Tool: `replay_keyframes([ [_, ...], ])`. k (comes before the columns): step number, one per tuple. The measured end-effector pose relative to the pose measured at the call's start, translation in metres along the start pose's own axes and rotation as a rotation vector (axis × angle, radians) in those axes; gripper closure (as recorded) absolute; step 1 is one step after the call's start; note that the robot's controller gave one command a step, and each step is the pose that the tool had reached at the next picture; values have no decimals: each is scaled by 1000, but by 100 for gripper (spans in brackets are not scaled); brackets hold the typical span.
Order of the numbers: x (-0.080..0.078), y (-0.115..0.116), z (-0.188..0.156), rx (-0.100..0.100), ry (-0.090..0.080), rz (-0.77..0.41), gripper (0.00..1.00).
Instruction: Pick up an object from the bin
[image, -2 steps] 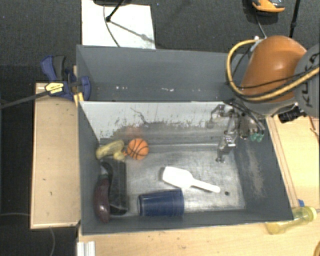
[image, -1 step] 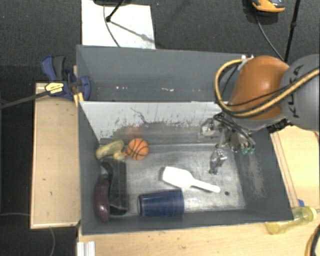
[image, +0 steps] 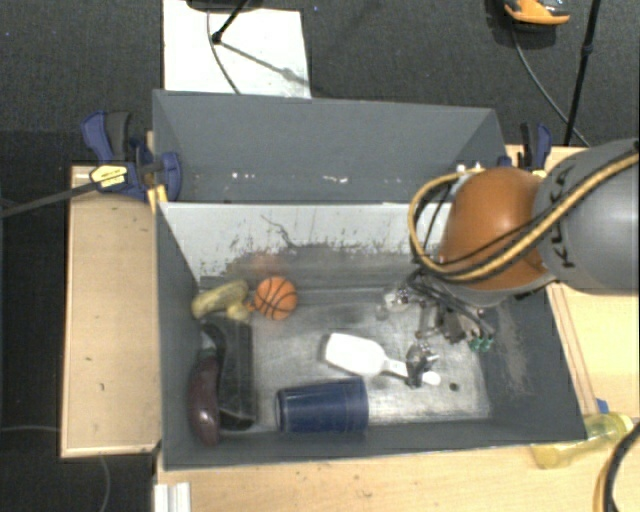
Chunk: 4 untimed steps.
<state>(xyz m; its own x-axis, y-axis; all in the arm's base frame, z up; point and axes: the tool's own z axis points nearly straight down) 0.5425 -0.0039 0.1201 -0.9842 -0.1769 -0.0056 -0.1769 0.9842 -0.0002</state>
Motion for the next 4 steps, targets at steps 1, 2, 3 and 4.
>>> replay_keyframes([
  [1, 21, -25, 34, -1, 4, 38, 0],
  [2, 34, 17, 49, -1, 0, -160, 100],
  [3, 34, 17, 49, -1, 0, -160, 100],
  [4, 35, 11, -90, -1, 2, -184, 100],
])
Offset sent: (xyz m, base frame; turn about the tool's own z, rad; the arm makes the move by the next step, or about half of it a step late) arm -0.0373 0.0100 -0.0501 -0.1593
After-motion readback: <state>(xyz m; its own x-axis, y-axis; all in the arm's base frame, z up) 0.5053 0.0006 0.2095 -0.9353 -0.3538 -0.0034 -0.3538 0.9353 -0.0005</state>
